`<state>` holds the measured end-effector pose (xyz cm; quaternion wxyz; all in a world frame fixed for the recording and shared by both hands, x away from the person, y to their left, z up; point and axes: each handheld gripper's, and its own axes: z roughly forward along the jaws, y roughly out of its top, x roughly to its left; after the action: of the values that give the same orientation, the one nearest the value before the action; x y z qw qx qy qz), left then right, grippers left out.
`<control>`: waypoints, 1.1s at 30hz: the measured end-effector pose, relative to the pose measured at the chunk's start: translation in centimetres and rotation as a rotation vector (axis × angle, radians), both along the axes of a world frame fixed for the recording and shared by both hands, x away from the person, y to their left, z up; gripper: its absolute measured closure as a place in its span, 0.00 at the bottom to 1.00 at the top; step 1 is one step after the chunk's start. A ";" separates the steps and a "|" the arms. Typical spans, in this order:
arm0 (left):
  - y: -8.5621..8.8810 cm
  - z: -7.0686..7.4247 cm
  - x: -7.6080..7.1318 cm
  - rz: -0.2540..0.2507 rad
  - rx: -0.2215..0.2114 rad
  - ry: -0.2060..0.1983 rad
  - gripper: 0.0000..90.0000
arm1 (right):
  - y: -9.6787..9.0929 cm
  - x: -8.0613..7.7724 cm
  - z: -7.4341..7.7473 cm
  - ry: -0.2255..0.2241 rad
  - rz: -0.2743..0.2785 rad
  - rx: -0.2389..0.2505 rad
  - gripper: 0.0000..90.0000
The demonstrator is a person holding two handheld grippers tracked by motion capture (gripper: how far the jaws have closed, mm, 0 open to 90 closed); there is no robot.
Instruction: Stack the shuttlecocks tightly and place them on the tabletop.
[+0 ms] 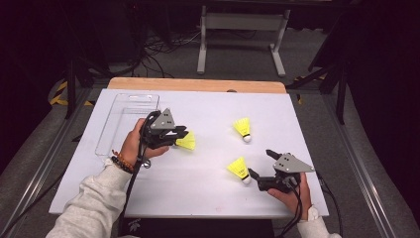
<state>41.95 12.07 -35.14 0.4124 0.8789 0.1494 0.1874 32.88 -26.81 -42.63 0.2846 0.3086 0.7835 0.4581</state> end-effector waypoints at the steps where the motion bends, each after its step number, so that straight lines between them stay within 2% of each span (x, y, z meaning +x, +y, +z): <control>1: 0.0 0.0 0.0 0.000 0.000 0.000 0.86 | 0.0 0.0 0.0 0.000 -0.002 0.002 0.14; 5: 1.2 0.0 -1.4 -0.004 -0.050 -0.040 0.85 | -0.1 0.0 0.1 0.001 -0.006 0.002 0.14; 6: 1.2 0.0 -1.4 -0.004 -0.050 -0.040 0.84 | 0.0 0.0 0.1 0.001 -0.008 0.000 0.14; 8: 1.8 -0.2 -2.1 -0.004 -0.068 -0.067 0.84 | 0.0 0.0 0.2 0.002 -0.007 0.002 0.14; 9: 2.1 -0.3 -2.3 0.002 -0.062 -0.085 0.83 | 0.0 0.0 0.2 0.001 -0.009 0.002 0.15; 11: 2.2 -0.4 -2.5 0.005 -0.069 -0.089 0.81 | 0.0 0.0 0.2 0.000 -0.010 0.003 0.15; 12: 2.7 -0.6 -2.9 0.009 -0.096 -0.102 0.81 | 0.0 0.0 0.2 0.002 -0.010 0.005 0.15; 14: 3.2 -0.8 -3.3 0.010 -0.113 -0.100 0.80 | 0.0 0.0 0.2 0.002 -0.012 0.001 0.15; 16: 3.7 -1.1 -3.7 0.004 -0.134 -0.117 0.77 | 0.0 0.0 0.2 0.006 -0.013 0.005 0.15; 18: 3.9 -1.2 -4.0 0.004 -0.134 -0.122 0.74 | 0.0 0.0 0.2 0.008 -0.013 0.003 0.15; 19: 4.4 -1.6 -4.4 0.007 -0.155 -0.137 0.73 | 0.1 0.0 0.2 0.010 -0.013 0.002 0.16; 21: 4.7 -1.8 -4.7 0.002 -0.165 -0.131 0.72 | 0.1 0.0 0.2 0.012 -0.014 -0.003 0.17; 24: 5.6 -2.6 -5.6 0.024 -0.180 -0.150 0.59 | 0.3 0.0 0.1 0.028 -0.006 -0.011 0.20; 27: 6.3 -3.1 -6.0 0.042 -0.193 -0.158 0.54 | 0.4 0.0 0.1 0.035 -0.003 -0.015 0.21; 33: 7.9 -4.3 -7.1 0.080 -0.229 -0.176 0.36 | 0.6 -0.2 0.2 0.057 0.008 -0.011 0.21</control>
<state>34.81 19.99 -39.48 0.5138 0.7996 0.1678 0.2618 32.69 -26.21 -42.45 0.2621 0.3170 0.7950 0.4458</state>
